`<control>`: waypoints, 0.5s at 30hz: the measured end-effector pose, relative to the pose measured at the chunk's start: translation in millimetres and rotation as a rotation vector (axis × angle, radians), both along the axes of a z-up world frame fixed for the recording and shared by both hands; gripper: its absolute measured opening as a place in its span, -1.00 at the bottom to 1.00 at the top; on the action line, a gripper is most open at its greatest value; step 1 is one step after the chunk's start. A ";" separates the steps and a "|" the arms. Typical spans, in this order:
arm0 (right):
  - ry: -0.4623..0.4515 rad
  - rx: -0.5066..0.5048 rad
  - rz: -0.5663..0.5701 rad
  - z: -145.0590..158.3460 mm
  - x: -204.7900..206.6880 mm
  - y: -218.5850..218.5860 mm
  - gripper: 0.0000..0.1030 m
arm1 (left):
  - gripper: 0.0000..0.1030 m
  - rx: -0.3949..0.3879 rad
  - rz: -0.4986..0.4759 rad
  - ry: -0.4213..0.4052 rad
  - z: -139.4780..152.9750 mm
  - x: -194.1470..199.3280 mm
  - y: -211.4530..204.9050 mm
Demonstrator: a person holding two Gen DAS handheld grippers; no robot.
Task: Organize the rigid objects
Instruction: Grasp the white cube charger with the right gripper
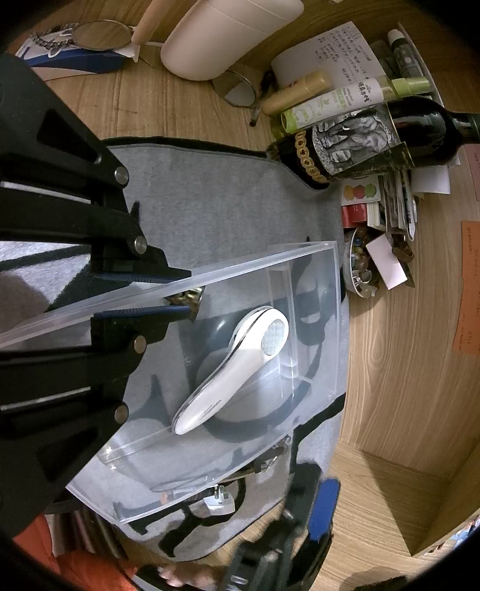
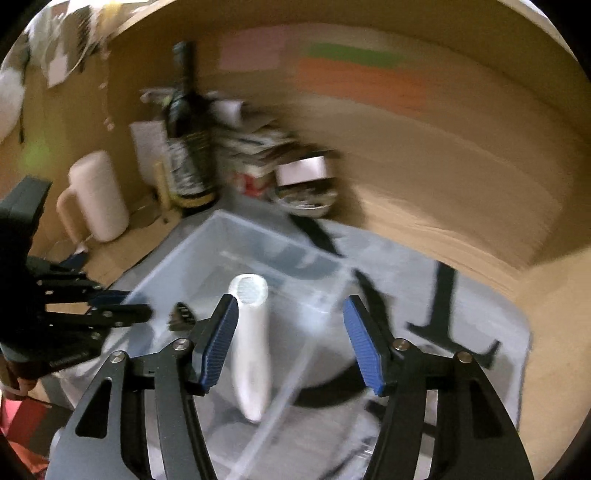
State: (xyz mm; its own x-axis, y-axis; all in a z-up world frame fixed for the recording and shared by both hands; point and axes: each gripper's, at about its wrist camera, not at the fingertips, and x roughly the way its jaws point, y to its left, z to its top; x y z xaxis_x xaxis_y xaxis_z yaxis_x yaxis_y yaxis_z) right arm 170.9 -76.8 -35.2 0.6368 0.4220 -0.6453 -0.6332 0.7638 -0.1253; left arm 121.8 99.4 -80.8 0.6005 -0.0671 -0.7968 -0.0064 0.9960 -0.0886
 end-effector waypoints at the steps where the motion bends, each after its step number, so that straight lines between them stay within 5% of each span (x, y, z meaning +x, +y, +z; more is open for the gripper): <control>1: -0.006 0.007 -0.024 3.2 1.8 -9.5 0.09 | -0.78 0.001 0.000 0.000 0.0 -0.5 -0.1; 8: -0.044 0.006 -0.193 16.1 12.5 -69.8 0.09 | -0.79 -0.004 0.005 0.004 -1.3 -3.5 -0.7; 15: 0.009 -0.027 -0.303 -8.8 16.2 -117.2 0.10 | -0.80 0.016 0.014 0.009 -0.8 -6.8 -4.6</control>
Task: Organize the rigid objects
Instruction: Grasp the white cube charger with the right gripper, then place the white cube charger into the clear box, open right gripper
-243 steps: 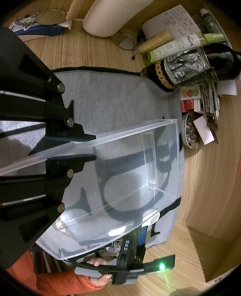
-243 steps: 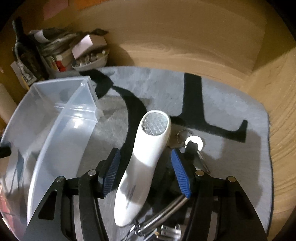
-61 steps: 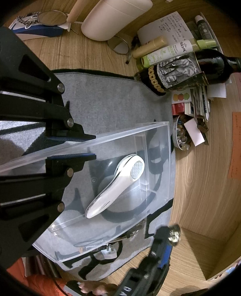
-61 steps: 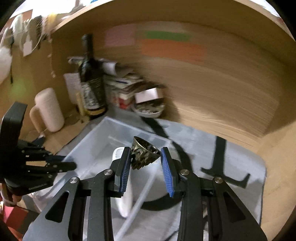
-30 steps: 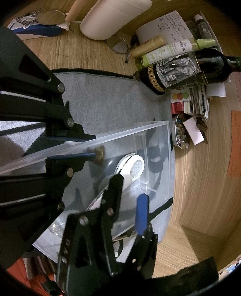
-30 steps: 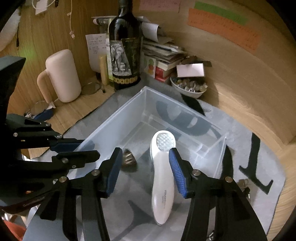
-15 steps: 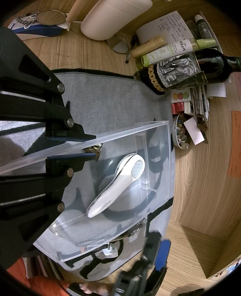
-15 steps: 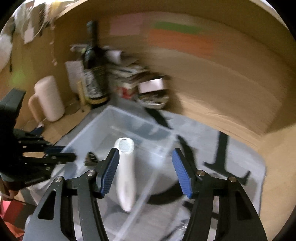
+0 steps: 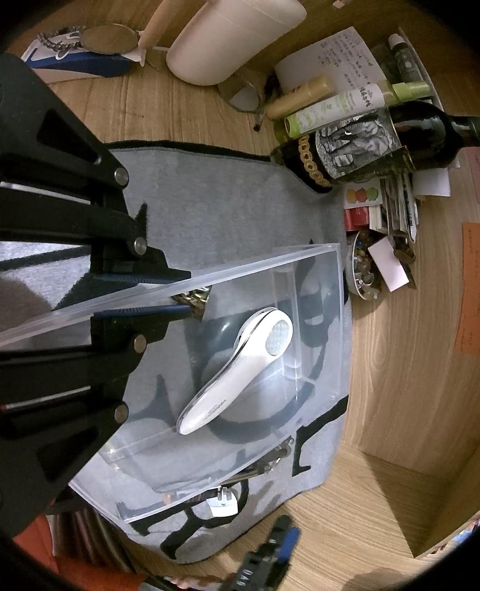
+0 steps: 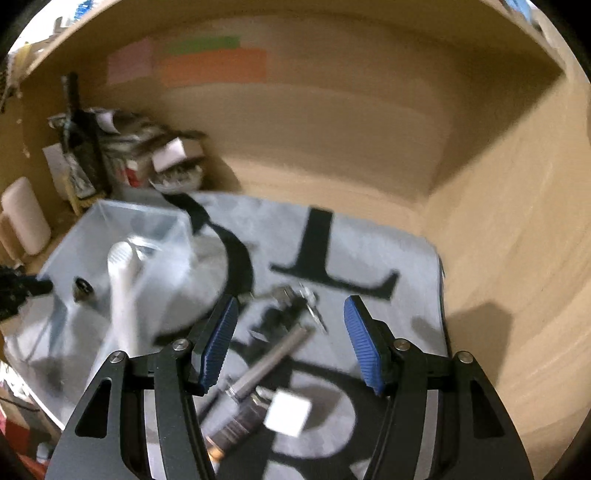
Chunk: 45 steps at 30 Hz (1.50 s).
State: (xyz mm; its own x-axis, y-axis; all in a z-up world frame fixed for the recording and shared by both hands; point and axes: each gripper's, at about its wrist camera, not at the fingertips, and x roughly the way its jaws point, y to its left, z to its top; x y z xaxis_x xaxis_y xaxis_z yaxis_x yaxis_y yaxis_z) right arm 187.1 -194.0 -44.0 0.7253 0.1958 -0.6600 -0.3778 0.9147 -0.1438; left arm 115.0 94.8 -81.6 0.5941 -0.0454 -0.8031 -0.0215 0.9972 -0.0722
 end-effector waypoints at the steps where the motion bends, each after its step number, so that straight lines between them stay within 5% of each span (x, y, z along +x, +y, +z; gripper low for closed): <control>1: 0.015 0.001 -0.013 -6.3 0.3 -5.3 0.10 | -0.80 0.001 0.001 0.001 0.4 -0.9 -0.2; 14: 0.227 0.116 -0.032 -70.4 -2.5 -36.2 0.07 | -0.82 0.020 0.037 0.015 2.5 -6.5 -4.8; 20: 0.245 0.149 0.002 -74.8 -6.1 -38.5 -0.39 | -0.83 0.030 0.045 0.016 2.7 -8.7 -6.6; 33: 0.160 0.201 -0.009 -48.2 -9.5 -36.3 -0.45 | -0.83 0.029 0.039 0.010 2.7 -8.9 -5.7; 45: 0.010 0.249 0.129 9.5 -19.7 12.0 -0.45 | -0.83 0.021 0.031 0.006 3.3 -9.9 -4.2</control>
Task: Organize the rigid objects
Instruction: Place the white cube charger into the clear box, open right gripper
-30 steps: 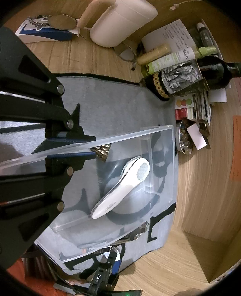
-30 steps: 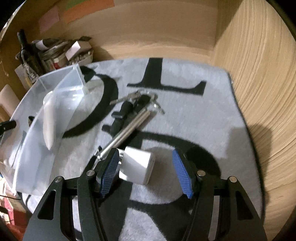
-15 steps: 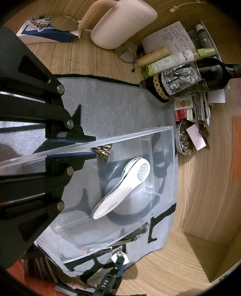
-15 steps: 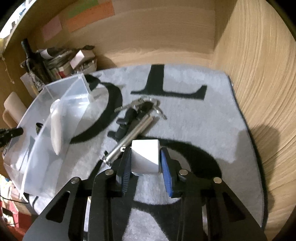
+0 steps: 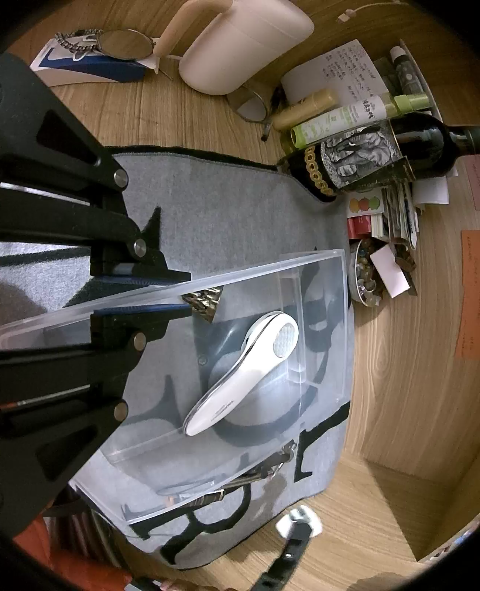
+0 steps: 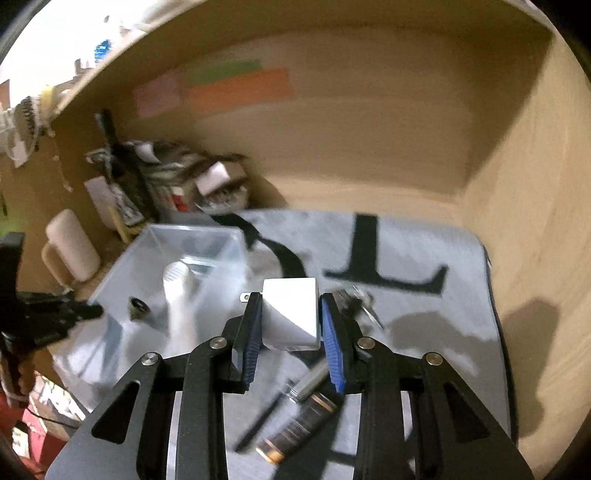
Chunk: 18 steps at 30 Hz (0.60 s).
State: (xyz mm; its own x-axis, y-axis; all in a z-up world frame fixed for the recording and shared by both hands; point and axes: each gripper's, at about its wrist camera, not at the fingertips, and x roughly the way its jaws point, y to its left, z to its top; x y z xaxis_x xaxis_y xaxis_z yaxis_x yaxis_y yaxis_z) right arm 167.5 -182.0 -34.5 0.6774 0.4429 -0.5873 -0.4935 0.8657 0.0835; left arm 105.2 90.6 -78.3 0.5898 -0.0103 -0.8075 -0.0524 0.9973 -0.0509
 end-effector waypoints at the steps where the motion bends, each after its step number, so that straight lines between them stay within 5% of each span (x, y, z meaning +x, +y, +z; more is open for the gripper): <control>1: -0.012 0.002 0.016 3.8 -1.3 6.3 -0.45 | -0.83 0.000 -0.001 -0.001 0.1 0.3 -0.2; 18: -0.030 -0.042 0.231 3.5 -4.8 97.0 -0.45 | -0.82 -0.001 -0.007 -0.004 0.6 1.6 -1.7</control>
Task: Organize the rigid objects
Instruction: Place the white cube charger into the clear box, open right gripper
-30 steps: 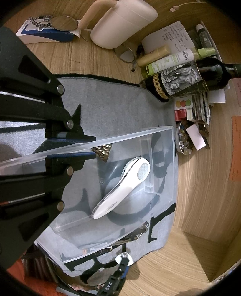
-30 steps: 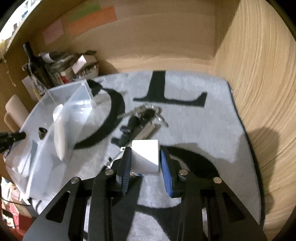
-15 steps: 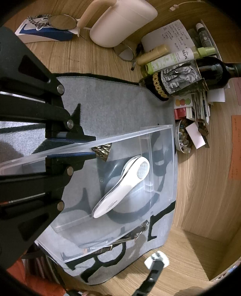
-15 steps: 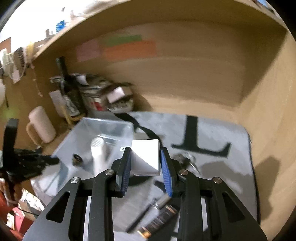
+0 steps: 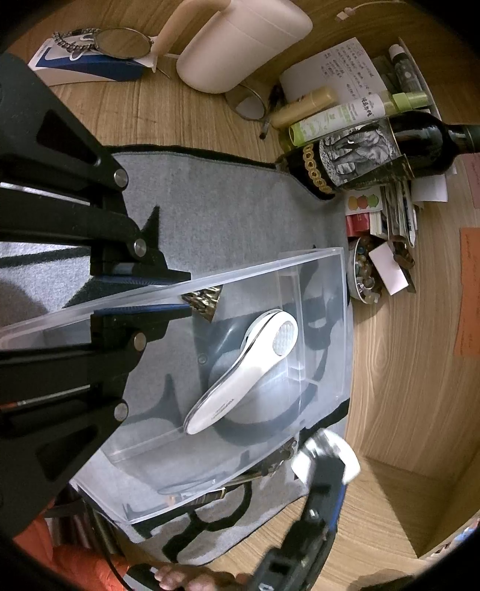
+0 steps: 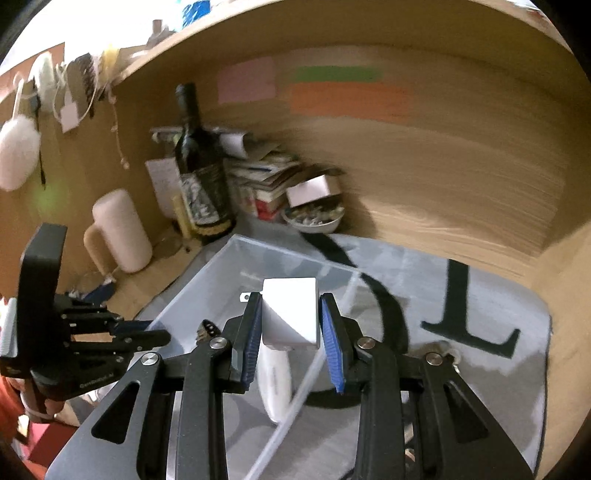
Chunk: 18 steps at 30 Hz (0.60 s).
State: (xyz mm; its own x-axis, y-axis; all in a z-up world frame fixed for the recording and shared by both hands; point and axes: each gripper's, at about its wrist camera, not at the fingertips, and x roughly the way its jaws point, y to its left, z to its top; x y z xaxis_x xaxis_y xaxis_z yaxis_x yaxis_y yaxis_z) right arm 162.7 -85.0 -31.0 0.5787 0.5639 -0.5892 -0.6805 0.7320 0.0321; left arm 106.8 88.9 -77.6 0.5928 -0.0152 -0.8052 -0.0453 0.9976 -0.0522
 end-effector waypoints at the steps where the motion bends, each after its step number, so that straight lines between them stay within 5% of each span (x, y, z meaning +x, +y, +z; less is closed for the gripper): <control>1: 0.005 -0.012 0.011 -2.8 0.8 5.6 -0.45 | -0.82 0.000 -0.002 -0.001 0.0 -0.2 -0.1; 18: 0.095 -0.284 0.165 -49.8 6.2 76.8 -0.45 | -0.82 -0.008 -0.023 -0.011 -1.5 -2.2 3.8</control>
